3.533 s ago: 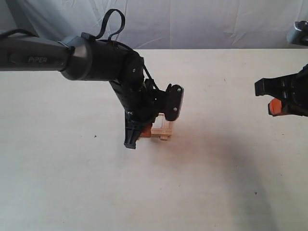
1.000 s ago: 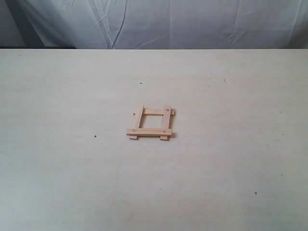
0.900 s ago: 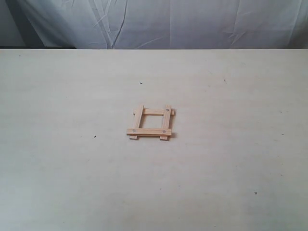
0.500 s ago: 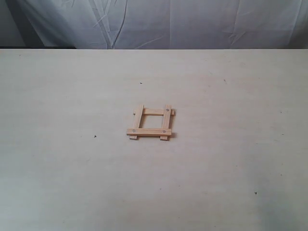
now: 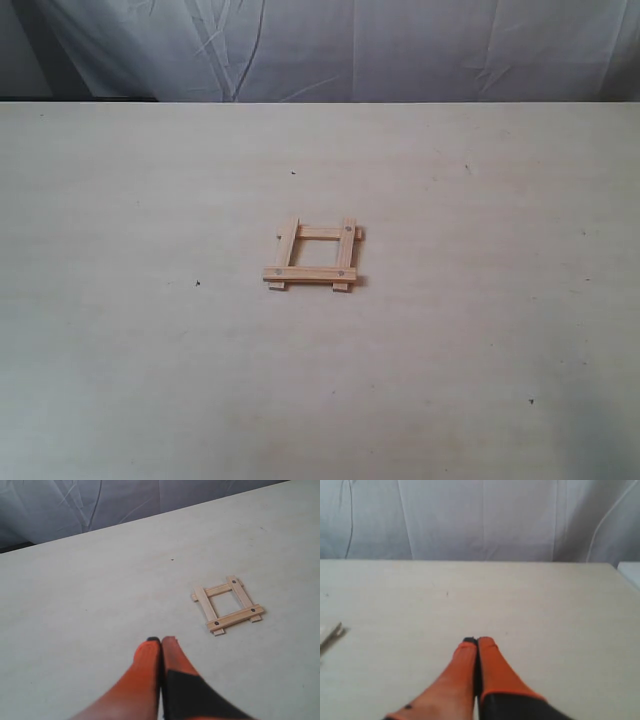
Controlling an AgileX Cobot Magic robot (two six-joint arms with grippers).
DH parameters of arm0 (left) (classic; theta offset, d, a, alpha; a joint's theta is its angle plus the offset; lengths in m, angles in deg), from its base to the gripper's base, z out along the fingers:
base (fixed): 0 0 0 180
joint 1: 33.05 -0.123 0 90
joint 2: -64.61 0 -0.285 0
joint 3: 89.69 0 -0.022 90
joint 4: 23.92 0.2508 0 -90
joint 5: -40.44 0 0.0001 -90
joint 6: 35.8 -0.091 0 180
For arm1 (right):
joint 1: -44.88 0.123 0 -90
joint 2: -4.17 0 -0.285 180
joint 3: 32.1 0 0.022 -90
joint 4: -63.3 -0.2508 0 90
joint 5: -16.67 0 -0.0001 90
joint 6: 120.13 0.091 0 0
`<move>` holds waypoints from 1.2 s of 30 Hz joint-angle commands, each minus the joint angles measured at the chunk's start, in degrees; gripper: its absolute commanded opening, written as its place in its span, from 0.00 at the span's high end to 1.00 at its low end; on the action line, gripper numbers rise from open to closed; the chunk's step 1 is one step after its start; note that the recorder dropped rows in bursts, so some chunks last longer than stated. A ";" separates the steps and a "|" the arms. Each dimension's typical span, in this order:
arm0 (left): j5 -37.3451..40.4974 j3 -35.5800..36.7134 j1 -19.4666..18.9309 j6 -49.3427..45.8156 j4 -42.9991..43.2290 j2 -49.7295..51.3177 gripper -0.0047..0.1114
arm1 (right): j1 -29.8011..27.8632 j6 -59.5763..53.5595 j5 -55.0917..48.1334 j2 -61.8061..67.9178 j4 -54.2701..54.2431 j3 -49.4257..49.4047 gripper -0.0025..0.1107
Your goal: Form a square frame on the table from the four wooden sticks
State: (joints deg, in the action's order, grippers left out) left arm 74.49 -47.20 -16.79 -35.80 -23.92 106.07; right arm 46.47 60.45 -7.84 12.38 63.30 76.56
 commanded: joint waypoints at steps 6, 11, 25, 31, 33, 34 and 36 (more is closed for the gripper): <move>-0.64 0.15 -0.16 0.00 0.00 -0.41 0.96 | -0.50 0.35 3.73 -0.42 -0.99 -5.87 0.98; -0.64 0.15 -0.16 0.00 0.00 -0.41 0.96 | -0.50 0.35 3.73 -0.42 -0.99 -5.87 0.98; -0.53 0.15 -0.16 0.00 0.00 -0.41 0.96 | -0.50 0.49 3.69 -0.42 -0.99 -5.87 0.98; -0.53 0.50 -5.64 0.00 -1.87 -4.70 0.96 | -0.50 0.47 3.55 -0.42 -0.51 -5.87 0.98; -0.80 1.80 -8.72 0.00 -2.80 -7.83 0.96 | -0.50 0.47 3.55 -0.42 -0.51 -5.87 0.98; -1.06 3.25 -10.30 0.00 -3.17 -9.63 0.96 | -0.50 0.47 3.55 -0.42 -0.51 -5.87 0.98; -1.73 5.68 -12.93 0.00 -3.17 -12.92 0.96 | -0.50 0.47 3.55 -0.42 -0.51 -5.87 0.98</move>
State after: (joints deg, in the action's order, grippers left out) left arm 73.63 -44.48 -26.63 -35.80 -26.10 97.37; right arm 46.24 60.91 -5.01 12.38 62.36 70.97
